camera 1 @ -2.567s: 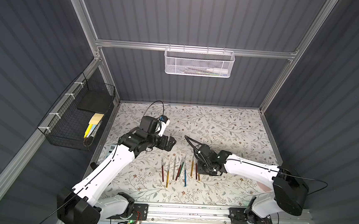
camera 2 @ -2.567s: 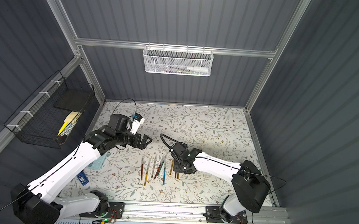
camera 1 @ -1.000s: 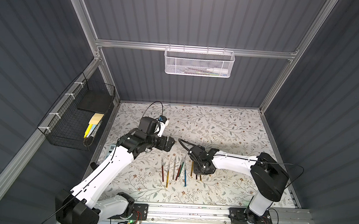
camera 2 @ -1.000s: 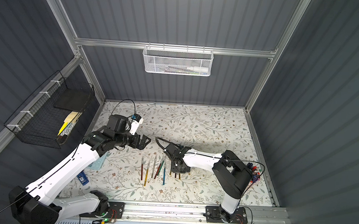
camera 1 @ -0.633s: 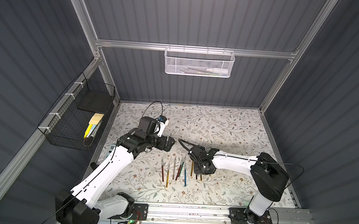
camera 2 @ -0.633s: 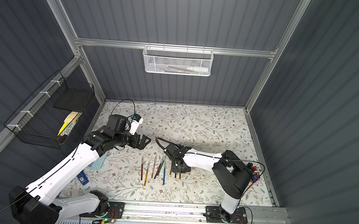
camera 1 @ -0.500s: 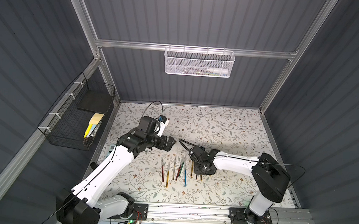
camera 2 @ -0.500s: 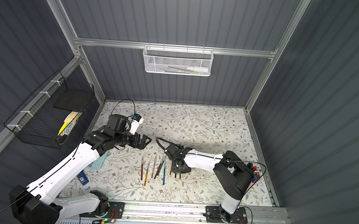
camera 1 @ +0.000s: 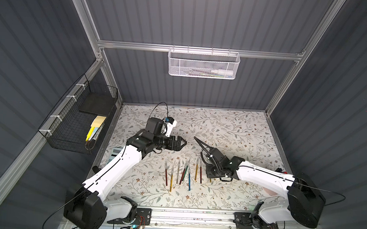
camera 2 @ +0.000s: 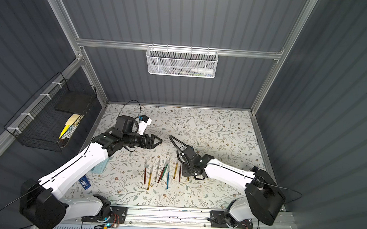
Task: Remove protective caps from carving knives
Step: Pick up the carving knife from the center of the board.
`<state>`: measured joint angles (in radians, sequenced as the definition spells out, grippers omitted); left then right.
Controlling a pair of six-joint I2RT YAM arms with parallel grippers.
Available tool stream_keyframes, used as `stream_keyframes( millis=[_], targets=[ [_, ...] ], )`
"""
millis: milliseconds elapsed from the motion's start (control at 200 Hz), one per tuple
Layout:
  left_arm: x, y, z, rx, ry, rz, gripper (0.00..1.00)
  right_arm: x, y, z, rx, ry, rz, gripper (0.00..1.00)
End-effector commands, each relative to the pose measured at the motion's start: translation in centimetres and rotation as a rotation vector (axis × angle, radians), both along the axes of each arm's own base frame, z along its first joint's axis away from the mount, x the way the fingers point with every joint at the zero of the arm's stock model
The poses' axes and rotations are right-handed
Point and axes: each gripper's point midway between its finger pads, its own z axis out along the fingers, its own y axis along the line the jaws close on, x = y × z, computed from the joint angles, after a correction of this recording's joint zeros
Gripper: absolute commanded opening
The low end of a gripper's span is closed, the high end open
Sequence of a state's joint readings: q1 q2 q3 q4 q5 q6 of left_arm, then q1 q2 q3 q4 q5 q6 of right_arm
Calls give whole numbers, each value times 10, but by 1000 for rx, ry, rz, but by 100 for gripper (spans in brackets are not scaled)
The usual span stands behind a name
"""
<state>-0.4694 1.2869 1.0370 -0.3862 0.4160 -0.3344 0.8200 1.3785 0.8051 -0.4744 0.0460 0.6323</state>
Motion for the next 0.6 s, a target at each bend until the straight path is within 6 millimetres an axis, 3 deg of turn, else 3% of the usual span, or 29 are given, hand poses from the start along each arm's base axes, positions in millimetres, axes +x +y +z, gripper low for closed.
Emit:
stream_keyframes(
  millis=[0,165,360,500,595],
  targets=[
    [5,-20,-5,-157,81,1,95,-4,-1,15,83,-7,47,14],
    [12,-43,-14,-240,125,-10,89,-8,-7,34,214,6,52,14],
    [6,-78,-21,-332,160,-84,85,-12,-3,49,298,17,62,14],
    [-1,-102,-21,-365,167,-151,81,-15,-1,52,324,33,60,14],
    [-3,-108,-20,-362,152,-169,79,-16,-1,52,330,38,54,14]
  ],
)
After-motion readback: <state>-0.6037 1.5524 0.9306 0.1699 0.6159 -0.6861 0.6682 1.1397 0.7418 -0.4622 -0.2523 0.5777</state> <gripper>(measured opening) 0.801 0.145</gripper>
